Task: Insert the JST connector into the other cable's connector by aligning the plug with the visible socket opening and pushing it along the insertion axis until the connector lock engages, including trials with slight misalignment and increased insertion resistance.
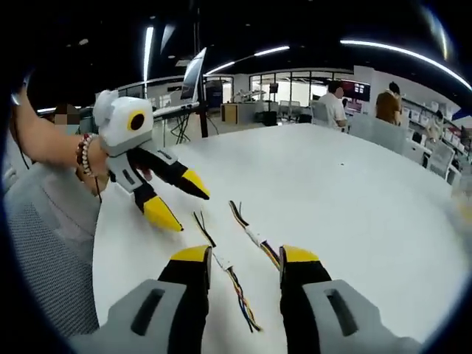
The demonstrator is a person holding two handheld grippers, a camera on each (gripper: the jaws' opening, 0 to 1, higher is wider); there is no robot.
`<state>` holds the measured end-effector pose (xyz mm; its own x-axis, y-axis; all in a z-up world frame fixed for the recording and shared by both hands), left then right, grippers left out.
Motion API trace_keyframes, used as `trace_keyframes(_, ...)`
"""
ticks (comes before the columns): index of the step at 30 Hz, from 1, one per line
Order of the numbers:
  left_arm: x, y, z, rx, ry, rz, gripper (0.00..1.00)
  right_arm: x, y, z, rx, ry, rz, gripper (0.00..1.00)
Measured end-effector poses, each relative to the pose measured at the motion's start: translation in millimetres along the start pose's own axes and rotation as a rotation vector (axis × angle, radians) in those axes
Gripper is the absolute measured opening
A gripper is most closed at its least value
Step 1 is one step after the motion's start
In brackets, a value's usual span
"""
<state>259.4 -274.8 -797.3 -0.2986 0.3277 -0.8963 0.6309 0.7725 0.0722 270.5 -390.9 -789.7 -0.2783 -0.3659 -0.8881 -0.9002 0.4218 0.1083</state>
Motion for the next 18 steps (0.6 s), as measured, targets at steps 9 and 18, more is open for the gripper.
trace_keyframes(9, -26.4, 8.0, -21.2, -0.063, -0.061, -0.094, 0.64, -17.7, -17.3, -25.3, 0.124, -0.071, 0.080, 0.43)
trace_keyframes(18, -50.0, 20.1, -87.5, -0.099, -0.167, -0.185, 0.70, -79.3, -22.3, -99.6, 0.193, -0.484, 0.415, 0.58)
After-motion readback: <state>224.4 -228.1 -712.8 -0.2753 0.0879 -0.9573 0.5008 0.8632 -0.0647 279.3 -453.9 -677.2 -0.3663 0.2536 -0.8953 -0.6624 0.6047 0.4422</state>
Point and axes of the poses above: the point that each gripper's makers call its tool centre point, and the gripper's own axes: z roughly forward along the fingers, y roughly to its left, x roughly out of its underside, the point moved 2 cm from there along -z, roughly backward along the fingers, and after that the axes turned 9 degrees about -x, right-handed, at the moved point
